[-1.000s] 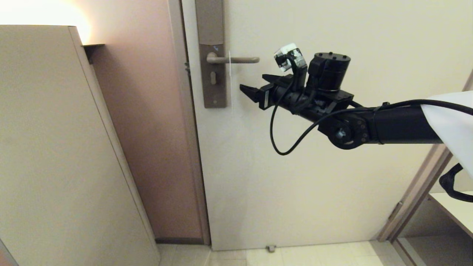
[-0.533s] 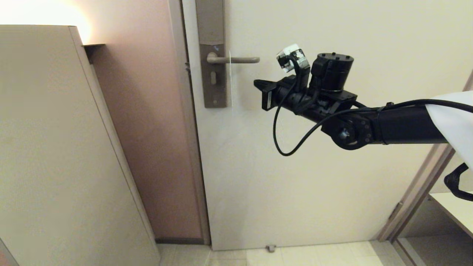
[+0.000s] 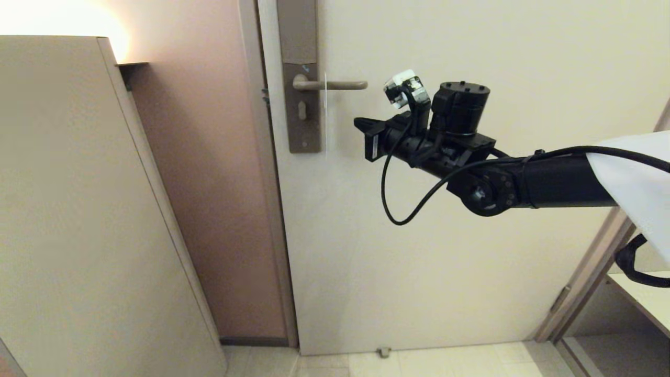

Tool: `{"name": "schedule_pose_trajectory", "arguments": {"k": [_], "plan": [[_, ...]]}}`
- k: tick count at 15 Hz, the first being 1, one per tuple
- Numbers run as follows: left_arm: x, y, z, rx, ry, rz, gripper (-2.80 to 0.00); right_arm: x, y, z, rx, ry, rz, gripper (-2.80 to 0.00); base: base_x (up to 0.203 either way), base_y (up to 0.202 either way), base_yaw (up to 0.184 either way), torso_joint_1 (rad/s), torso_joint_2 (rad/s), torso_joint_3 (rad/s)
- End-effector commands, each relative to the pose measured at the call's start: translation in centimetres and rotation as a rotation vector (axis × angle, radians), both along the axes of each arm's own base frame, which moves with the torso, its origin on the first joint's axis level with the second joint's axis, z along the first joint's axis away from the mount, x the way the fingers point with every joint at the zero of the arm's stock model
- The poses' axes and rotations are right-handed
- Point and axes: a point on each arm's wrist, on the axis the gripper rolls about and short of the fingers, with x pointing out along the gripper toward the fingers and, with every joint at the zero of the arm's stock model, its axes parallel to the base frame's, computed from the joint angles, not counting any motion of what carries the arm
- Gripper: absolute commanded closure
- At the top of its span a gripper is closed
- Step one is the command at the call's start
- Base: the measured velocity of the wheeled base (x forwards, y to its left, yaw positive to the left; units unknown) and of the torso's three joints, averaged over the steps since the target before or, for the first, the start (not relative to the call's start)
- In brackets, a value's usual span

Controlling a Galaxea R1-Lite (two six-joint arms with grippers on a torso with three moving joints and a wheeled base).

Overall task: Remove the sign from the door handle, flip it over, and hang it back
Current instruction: Hang the sign back with the other side facing out

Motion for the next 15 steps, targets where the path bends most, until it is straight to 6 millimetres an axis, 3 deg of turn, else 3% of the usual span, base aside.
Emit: {"name": "schedule_pose_trajectory", "arguments": {"k": [1, 7, 15], "plan": [[0.0, 0.0, 0.0, 0.000, 0.000, 0.000, 0.00, 0.3, 1.0, -1.0, -0.005, -0.003, 0.015, 0.00, 0.000, 0.000, 0.000, 0.000, 0.00, 0.000], [0.0, 0.0, 0.0, 0.000, 0.000, 0.000, 0.00, 0.5, 5.0, -1.9, -0.008, -0.104, 0.028, 0.00, 0.000, 0.000, 0.000, 0.000, 0.00, 0.000], [0.0, 0.0, 0.0, 0.000, 0.000, 0.000, 0.00, -2.3, 10.6, -1.9, 0.073, -0.235, 0.057, 0.00, 0.000, 0.000, 0.000, 0.000, 0.00, 0.000]]}}
